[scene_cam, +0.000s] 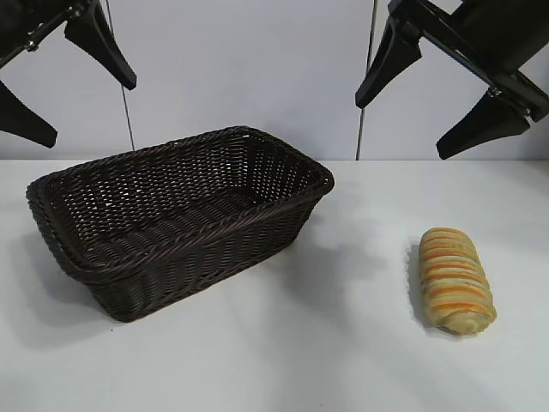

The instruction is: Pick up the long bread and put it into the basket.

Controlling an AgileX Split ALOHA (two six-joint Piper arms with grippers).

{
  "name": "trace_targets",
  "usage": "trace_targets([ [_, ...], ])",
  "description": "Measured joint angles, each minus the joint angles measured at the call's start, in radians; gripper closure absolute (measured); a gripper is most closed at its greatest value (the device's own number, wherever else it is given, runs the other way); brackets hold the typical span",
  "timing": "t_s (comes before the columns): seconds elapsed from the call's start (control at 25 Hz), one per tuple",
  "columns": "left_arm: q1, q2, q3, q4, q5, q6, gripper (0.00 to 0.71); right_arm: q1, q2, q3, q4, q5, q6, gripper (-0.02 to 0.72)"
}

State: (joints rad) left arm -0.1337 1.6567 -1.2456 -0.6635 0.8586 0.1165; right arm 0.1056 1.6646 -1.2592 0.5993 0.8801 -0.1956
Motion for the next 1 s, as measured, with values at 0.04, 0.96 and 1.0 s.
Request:
trace_targets([
  [0.04, 0.0, 0.0, 0.0, 0.0, 0.0, 0.0, 0.017, 0.0, 0.0, 0.0, 0.0, 0.0, 0.0, 0.009],
  [0.96, 0.0, 0.0, 0.0, 0.0, -0.04, 0.0, 0.017, 0.0, 0.0, 0.0, 0.002, 0.014, 0.001, 0.009],
  [1.0, 0.0, 0.0, 0.0, 0.0, -0.045, -0.001, 0.017, 0.0, 0.0, 0.0, 0.002, 0.015, 0.001, 0.009],
])
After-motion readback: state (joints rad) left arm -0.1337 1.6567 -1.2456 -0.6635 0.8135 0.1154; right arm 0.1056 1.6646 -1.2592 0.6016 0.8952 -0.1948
